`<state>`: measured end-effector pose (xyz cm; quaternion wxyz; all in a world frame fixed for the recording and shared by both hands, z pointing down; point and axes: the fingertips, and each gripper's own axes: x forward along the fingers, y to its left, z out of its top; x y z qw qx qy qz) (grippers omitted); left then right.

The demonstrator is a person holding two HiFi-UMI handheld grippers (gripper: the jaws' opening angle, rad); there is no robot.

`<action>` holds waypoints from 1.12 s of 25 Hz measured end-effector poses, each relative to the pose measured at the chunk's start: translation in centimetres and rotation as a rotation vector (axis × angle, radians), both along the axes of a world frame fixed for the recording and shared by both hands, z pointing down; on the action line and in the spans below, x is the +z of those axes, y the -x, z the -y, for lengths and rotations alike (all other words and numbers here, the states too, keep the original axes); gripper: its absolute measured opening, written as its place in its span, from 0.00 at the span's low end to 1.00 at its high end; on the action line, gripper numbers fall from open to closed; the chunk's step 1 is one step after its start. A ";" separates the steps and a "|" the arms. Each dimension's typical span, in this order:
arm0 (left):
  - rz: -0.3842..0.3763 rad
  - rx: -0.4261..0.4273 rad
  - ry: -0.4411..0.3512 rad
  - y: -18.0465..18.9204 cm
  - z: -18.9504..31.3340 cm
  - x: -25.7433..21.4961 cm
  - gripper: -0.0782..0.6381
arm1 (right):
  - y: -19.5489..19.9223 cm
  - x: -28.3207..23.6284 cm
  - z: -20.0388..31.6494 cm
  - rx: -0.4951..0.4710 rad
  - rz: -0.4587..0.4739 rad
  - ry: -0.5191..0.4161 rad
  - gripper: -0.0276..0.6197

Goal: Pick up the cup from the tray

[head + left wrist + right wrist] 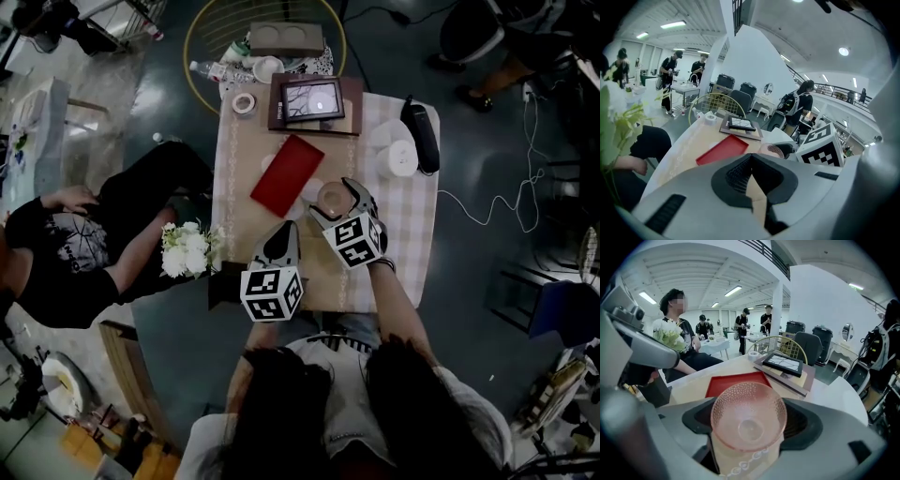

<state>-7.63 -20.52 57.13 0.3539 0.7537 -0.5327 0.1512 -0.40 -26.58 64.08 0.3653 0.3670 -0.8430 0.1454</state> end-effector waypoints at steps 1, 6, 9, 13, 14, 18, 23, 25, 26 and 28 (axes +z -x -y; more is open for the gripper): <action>0.002 0.001 0.002 -0.1 -0.1 0.0 0.12 | -0.1 0.2 -0.1 0.000 0.001 0.002 0.67; 0.007 -0.005 0.011 0.0 -0.6 0.3 0.12 | -0.5 1.5 -1.0 -0.018 -0.007 0.010 0.67; 0.006 -0.014 0.015 0.1 -0.8 0.4 0.12 | -0.7 1.7 -1.2 -0.013 0.005 0.009 0.67; 0.008 -0.021 0.018 0.2 -1.1 0.5 0.12 | -0.9 1.8 -1.2 -0.014 0.026 0.016 0.67; 0.009 -0.021 0.019 0.2 -1.1 0.5 0.12 | -0.9 1.8 -1.3 -0.015 0.029 0.017 0.67; 0.011 -0.018 0.014 0.0 -1.2 0.2 0.12 | -0.6 0.8 -1.1 -0.016 0.068 -0.005 0.67; 0.013 -0.012 0.005 -0.5 -1.3 -0.2 0.12 | -0.4 -1.4 -1.0 -0.018 0.108 -0.035 0.67; 0.011 -0.003 -0.009 -0.8 -1.2 -0.6 0.12 | -0.7 -2.7 -0.8 -0.004 0.121 -0.057 0.67; 0.009 0.000 -0.019 -1.0 -1.0 -0.8 0.12 | -0.8 -3.5 -0.7 0.003 0.129 -0.070 0.67; 0.006 0.002 -0.037 -1.2 -0.9 -1.5 0.12 | -0.9 -5.1 -0.7 0.018 0.159 -0.094 0.67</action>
